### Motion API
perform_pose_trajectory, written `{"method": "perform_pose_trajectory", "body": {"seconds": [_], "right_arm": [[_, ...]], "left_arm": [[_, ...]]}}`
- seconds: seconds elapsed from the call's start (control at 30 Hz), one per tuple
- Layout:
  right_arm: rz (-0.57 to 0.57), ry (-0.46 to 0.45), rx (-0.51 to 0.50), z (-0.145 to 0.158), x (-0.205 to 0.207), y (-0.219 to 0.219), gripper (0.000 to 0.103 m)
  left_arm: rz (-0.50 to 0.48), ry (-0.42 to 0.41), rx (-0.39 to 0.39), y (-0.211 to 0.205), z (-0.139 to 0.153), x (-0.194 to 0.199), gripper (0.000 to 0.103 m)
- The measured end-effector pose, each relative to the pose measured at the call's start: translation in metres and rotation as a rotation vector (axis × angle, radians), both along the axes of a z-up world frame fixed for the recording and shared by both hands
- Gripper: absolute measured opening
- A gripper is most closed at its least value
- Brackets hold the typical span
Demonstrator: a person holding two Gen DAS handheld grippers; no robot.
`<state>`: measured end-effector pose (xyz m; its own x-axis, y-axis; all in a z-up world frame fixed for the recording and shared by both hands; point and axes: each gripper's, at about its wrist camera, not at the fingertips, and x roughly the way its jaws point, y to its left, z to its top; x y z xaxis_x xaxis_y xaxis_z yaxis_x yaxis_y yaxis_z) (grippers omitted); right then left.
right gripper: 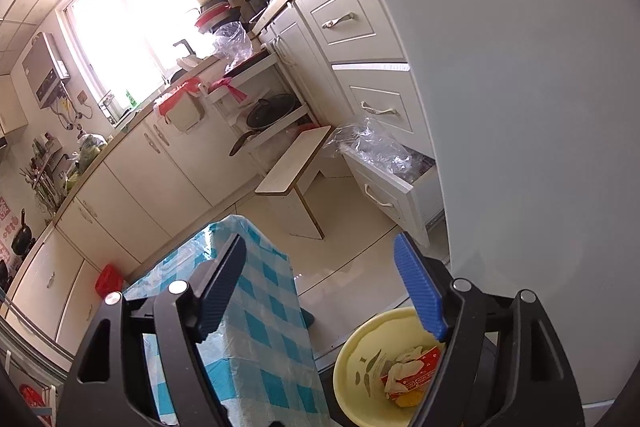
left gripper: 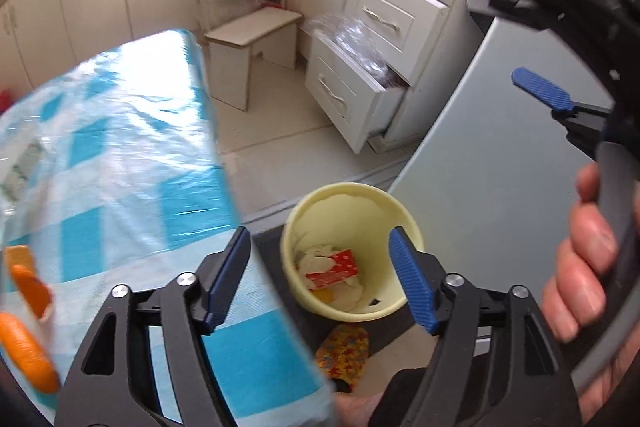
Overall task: Collect trash
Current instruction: 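Move both grippers back over the table toward the remaining trash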
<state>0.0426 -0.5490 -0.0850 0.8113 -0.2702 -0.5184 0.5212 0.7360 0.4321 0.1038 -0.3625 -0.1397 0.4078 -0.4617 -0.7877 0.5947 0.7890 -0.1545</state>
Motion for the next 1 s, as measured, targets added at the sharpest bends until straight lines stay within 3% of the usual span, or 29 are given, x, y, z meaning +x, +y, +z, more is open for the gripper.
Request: {"method": "perform_pose_trajectory", "body": {"seconds": [0.23, 0.67, 0.83, 1.0], "right_arm": [[0.093, 0.049, -0.033, -0.001, 0.030, 0.034, 0.077], [0.354, 0.166, -0.141, -0.015, 0.081, 0.124, 0.082], [0.497, 0.205, -0.161, -0.024, 0.097, 0.166, 0.083], [0.604, 0.242, -0.168, -0.034, 0.108, 0.203, 0.083]], "left_arm": [[0.098, -0.093, 0.009, 0.086, 0.030, 0.000, 0.082], [0.397, -0.168, 0.018, 0.271, 0.051, 0.015, 0.086], [0.496, -0.192, -0.010, 0.312, 0.053, 0.023, 0.086], [0.527, -0.198, 0.042, 0.326, 0.043, 0.025, 0.086]]}}
